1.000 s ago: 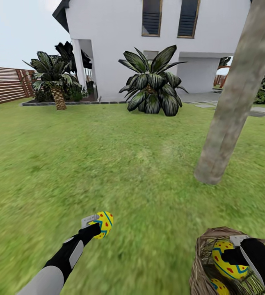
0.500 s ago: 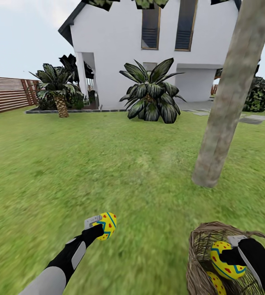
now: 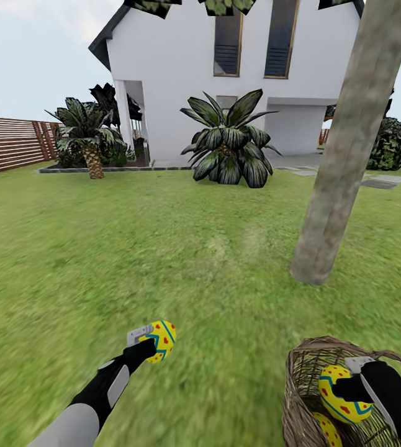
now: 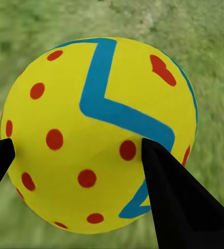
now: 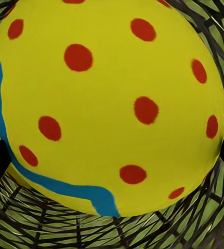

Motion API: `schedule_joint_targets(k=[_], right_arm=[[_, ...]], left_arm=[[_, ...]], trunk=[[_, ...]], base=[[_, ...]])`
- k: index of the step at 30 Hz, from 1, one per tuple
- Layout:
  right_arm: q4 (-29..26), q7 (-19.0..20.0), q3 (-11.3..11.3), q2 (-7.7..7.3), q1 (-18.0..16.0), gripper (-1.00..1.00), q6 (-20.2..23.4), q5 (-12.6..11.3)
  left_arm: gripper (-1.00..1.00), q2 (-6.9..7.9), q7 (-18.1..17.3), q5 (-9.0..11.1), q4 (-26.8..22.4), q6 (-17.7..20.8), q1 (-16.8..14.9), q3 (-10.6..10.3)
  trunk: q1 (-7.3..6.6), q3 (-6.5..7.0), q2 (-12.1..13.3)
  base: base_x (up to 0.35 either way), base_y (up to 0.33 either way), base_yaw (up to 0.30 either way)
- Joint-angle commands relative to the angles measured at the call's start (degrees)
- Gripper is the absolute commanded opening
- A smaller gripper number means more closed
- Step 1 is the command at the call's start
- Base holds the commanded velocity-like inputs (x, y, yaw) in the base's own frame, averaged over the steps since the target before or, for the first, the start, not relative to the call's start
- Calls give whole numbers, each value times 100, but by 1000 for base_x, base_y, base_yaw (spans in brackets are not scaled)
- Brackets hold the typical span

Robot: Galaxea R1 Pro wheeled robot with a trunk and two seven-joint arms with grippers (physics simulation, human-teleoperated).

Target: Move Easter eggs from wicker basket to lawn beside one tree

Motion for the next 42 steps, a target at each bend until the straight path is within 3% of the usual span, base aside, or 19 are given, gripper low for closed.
schedule_joint_targets(k=[1, 19, 27, 42], right_arm=[[-7, 25, -2, 1, -2, -100, 25, 17], [-5, 25, 0, 4, -2, -100, 25, 7], [2, 24, 3, 4, -4, -100, 25, 4], [4, 7, 6, 120, -2, -100, 25, 26]], left_arm=[[-100, -5, -28, 47, -5, 30, -2, 34], [-100, -26, -28, 41, 33, 30, -2, 34], [-100, -31, -230, 42, 29, 30, -2, 34], [-100, -40, -231, 47, 38, 18, -2, 34]], trunk=[[-1, -6, -2], [-1, -6, -2], [-1, -6, -2], [-1, -6, -2]], base=[[0, 0, 0], [0, 0, 0], [0, 0, 0], [0, 0, 0]])
